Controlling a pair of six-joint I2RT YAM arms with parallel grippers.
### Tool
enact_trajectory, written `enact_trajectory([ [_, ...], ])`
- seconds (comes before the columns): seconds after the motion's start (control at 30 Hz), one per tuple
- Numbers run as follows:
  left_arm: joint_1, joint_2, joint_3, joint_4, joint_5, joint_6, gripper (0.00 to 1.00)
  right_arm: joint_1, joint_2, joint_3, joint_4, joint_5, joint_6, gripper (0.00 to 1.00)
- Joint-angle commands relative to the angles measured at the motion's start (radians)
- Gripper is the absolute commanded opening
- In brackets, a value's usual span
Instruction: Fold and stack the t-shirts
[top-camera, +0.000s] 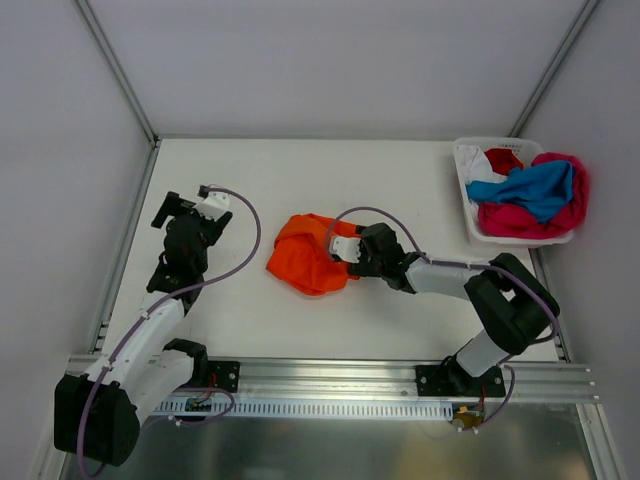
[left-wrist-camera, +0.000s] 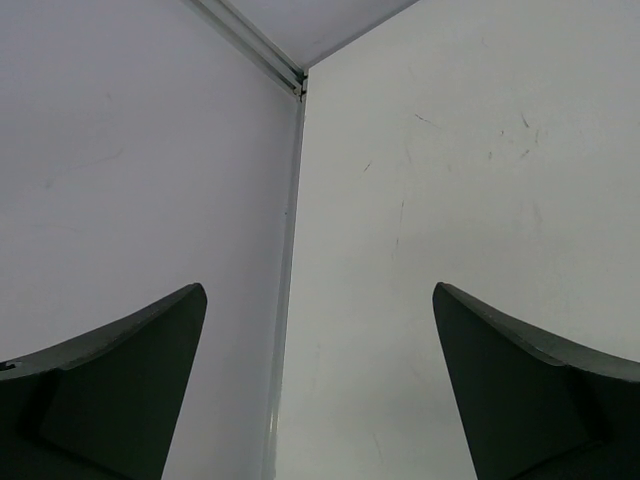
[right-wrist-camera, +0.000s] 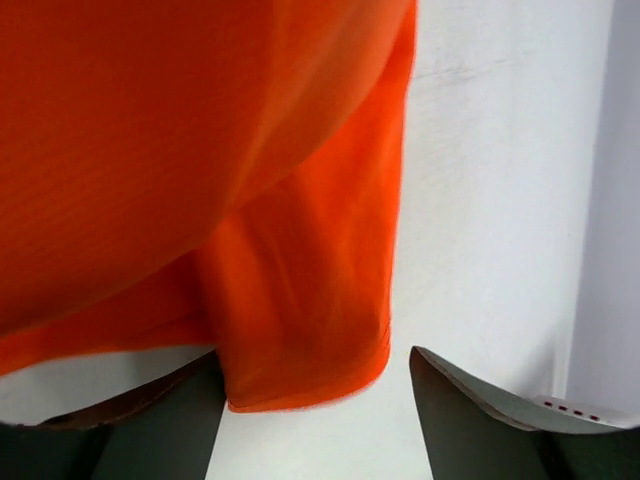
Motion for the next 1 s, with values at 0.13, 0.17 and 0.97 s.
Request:
enact_trajectory([
  [0.13, 0.010, -0.102, -0.036, -0.058, 0.051, -0.014, 0.99, -0.004, 0.125, 0.032, 0.012, 0.142, -0.027, 0.34],
  [0.17, 0.010, -0.109, -0.036, -0.066, 0.057, -0.014, 0.99, -0.001, 0.121, 0.038, 0.000, 0.148, -0.026, 0.16],
  [0.97, -0.094, -0.120, 0.025, -0.251, 0.439, -0.059, 0.99, -0.060, -0.252, 0.769, -0.552, 0.188, 0.244, 0.00],
])
